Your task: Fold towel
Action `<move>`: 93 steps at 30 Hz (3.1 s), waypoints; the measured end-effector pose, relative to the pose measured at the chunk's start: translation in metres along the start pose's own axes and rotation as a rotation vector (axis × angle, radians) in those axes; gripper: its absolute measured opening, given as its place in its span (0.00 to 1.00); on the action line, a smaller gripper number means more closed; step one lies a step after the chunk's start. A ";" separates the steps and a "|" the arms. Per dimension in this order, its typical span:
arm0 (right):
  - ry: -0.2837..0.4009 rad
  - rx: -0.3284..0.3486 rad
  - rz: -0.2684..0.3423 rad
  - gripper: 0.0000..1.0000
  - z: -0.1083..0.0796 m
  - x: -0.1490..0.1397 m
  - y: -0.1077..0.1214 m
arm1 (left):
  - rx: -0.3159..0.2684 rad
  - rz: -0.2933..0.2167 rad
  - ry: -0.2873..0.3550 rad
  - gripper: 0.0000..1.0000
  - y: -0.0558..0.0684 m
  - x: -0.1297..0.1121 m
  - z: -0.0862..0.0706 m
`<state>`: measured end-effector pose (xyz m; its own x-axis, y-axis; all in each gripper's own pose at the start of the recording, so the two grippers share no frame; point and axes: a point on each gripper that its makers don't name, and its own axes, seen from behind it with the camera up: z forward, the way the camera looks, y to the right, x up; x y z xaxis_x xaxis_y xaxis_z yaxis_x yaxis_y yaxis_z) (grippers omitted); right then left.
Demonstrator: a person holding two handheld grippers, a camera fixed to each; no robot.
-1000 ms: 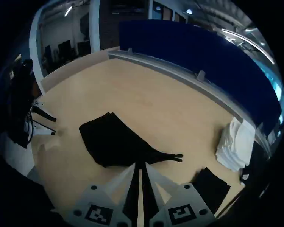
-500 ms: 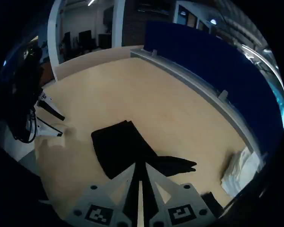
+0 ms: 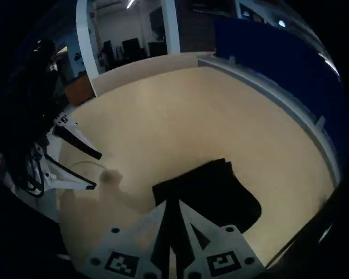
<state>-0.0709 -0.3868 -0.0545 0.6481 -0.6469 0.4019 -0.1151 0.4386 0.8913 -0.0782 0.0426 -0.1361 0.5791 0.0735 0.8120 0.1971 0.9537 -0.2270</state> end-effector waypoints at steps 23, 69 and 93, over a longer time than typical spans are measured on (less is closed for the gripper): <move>-0.003 -0.026 0.048 0.27 0.011 -0.012 0.001 | -0.005 -0.005 -0.004 0.85 0.000 -0.003 0.005; -0.017 -0.265 0.292 0.87 -0.045 -0.083 0.028 | 0.095 -0.042 0.036 0.85 -0.028 -0.009 -0.022; -0.063 -0.272 0.367 0.28 -0.025 -0.113 0.019 | 0.088 -0.046 0.034 0.85 -0.032 -0.012 -0.023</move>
<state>-0.1271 -0.2897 -0.0884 0.5534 -0.4510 0.7002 -0.1212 0.7881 0.6034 -0.0730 0.0047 -0.1513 0.5981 0.0202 0.8012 0.1552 0.9778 -0.1405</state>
